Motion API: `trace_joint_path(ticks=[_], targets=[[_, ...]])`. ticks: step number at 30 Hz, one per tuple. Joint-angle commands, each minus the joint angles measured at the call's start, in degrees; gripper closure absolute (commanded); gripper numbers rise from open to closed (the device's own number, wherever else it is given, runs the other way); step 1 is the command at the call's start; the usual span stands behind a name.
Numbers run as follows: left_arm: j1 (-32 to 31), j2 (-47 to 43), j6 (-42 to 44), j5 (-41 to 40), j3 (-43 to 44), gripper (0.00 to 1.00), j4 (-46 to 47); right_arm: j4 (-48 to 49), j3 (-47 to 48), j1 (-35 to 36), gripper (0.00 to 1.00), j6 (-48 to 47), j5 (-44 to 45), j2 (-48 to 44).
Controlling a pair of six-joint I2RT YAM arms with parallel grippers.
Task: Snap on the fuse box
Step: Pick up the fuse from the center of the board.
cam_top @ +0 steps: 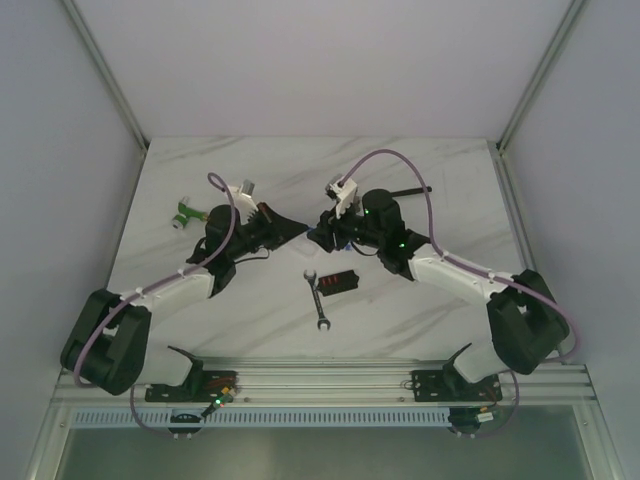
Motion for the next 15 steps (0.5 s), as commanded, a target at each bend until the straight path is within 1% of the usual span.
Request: trace_joint_path(ticks=[1,3,8,11,15], targets=[[-0.3,-3.02,-2.59,-2.98,-1.53,1.0,4.84,7.27,-1.15,-0.02,0.5,11.03,1.5,-4.08],[-0.3,-4.14,-3.96,-4.14,-2.64,1.0,6.84,12.13,-3.22,-0.19,0.48,18.06,1.63,-5.06],[-0.3,-6.39,-6.71,-6.17,-4.7,1.0,10.61,23.8,-8.26,-0.49,0.49,32.27,1.78,-6.61],[-0.3,-7.66,-8.53,-6.81,-5.94,1.0,12.82,29.48,-10.63,-0.57,0.5,38.28,3.37,-7.43],[-0.25,-9.44,-11.17,-7.59,-7.54,1.0,16.01,34.1,-12.22,-0.64,0.56,43.68,4.73,-6.71]])
